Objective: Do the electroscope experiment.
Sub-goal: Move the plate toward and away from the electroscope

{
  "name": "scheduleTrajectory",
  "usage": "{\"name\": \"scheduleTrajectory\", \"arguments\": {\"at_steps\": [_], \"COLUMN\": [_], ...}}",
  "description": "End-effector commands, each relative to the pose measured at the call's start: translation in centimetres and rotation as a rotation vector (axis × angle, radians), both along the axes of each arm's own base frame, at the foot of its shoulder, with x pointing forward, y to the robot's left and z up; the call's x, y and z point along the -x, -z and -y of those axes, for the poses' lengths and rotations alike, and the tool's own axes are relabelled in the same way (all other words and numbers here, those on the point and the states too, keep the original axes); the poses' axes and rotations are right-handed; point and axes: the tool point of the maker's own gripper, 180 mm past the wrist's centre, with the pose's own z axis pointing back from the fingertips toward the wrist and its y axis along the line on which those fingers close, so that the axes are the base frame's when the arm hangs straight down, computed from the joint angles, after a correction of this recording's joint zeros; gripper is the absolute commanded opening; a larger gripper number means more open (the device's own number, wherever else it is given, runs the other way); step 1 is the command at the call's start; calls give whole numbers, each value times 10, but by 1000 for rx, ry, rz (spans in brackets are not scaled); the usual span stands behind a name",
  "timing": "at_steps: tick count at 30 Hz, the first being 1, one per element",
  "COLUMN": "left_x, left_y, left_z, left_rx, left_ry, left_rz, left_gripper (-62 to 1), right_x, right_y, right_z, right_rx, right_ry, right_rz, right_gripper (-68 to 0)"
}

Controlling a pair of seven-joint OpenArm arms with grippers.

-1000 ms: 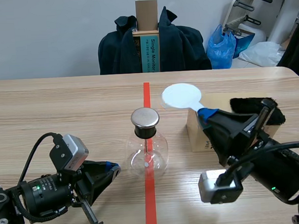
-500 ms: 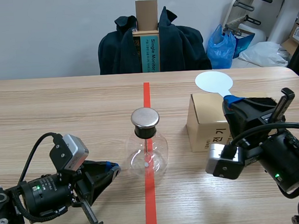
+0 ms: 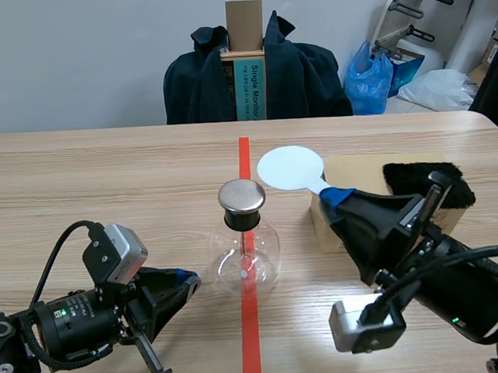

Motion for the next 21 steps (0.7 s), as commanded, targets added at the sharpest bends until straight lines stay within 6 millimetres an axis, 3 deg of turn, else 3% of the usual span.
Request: {"name": "scheduleTrajectory", "arguments": {"at_steps": [1,21], "left_x": [-5,-5], "left_y": [-10,-10], "left_z": [3,3], "left_rx": [30,30], "left_ry": [-5,-5], "left_rz": [24,24], "left_gripper": [-582,-582], "right_x": [-3,15], "right_y": [-12,-10], "right_z": [0,-14], "right_rx": [6,21], "right_ry": [-23,-153], "right_rz": [48,45], "right_gripper": [-667,-667]}}
